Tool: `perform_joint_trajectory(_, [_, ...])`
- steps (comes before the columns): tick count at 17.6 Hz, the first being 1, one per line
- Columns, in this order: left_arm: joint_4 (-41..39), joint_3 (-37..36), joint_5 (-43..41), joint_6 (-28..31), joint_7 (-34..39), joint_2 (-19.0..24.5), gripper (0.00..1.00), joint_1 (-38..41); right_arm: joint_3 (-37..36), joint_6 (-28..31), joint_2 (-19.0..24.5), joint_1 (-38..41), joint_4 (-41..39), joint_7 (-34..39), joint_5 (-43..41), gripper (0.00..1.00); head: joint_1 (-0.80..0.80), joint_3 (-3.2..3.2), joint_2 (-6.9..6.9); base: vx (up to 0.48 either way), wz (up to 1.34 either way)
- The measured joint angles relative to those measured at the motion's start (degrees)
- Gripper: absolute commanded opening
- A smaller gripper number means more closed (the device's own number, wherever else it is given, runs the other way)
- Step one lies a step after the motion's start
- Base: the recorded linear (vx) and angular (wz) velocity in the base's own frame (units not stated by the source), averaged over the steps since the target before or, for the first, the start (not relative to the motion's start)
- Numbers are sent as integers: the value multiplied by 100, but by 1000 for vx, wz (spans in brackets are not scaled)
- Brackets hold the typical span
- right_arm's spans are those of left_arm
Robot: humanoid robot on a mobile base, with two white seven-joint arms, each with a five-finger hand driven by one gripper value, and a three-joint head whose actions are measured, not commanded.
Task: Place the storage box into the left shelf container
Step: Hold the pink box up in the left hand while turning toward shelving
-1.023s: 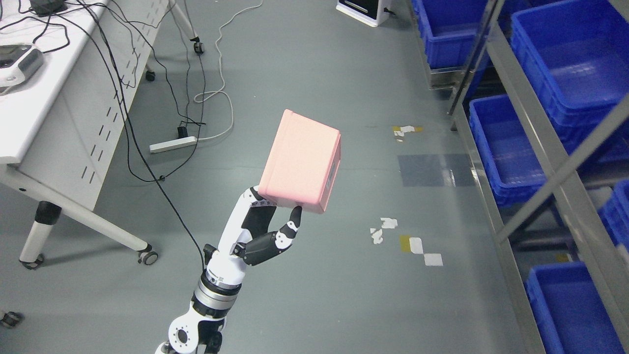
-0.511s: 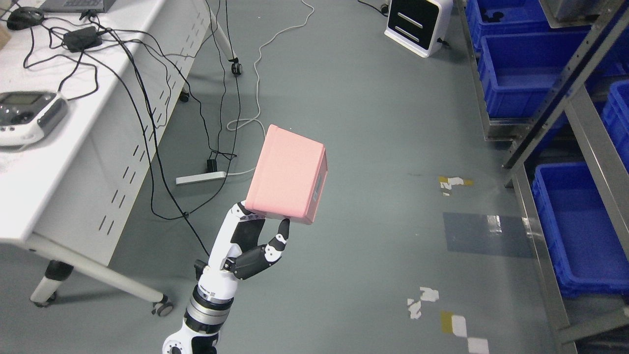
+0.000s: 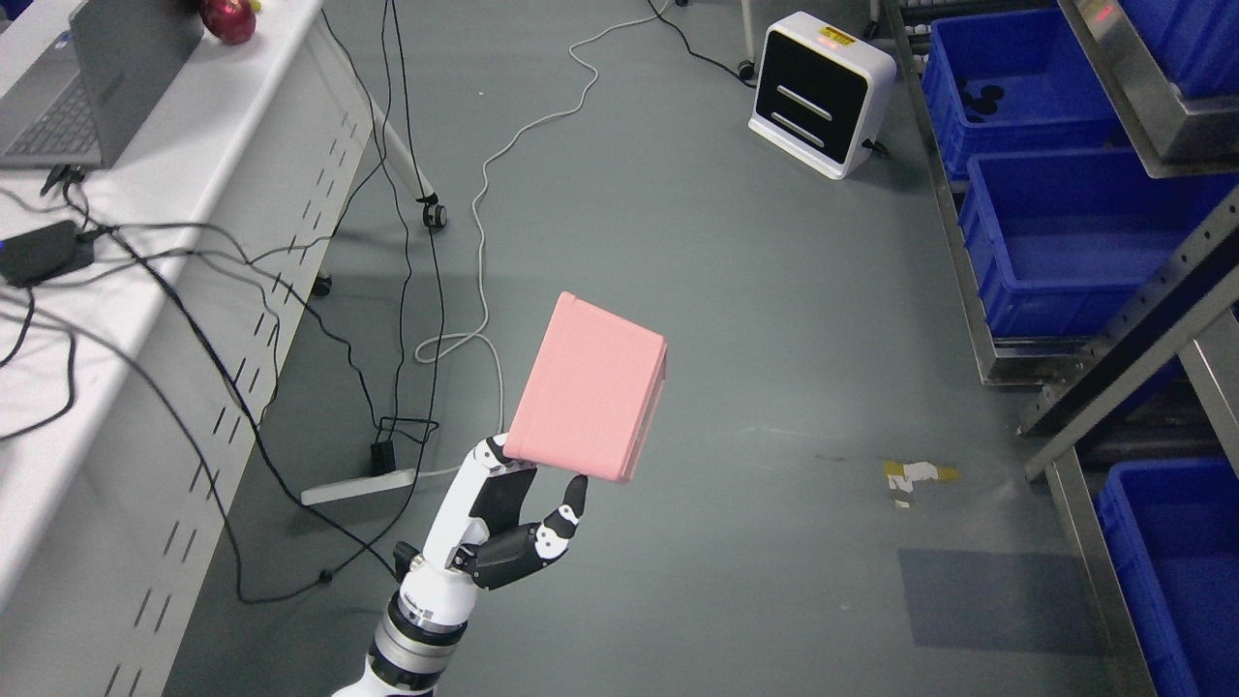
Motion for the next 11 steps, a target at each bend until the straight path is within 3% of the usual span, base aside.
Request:
perform_joint_trajectory(7, [-4, -268, 1, -193, -188, 0, 4, 333, 0, 3, 0, -4, -1, -1, 0, 100, 0, 0, 0, 630, -247])
perform_joint_trajectory(11, [33, -461, 0, -275, -360, 1, 4, 557, 0, 8, 0, -3, -1, -1, 0, 100, 0, 0, 0, 435, -918])
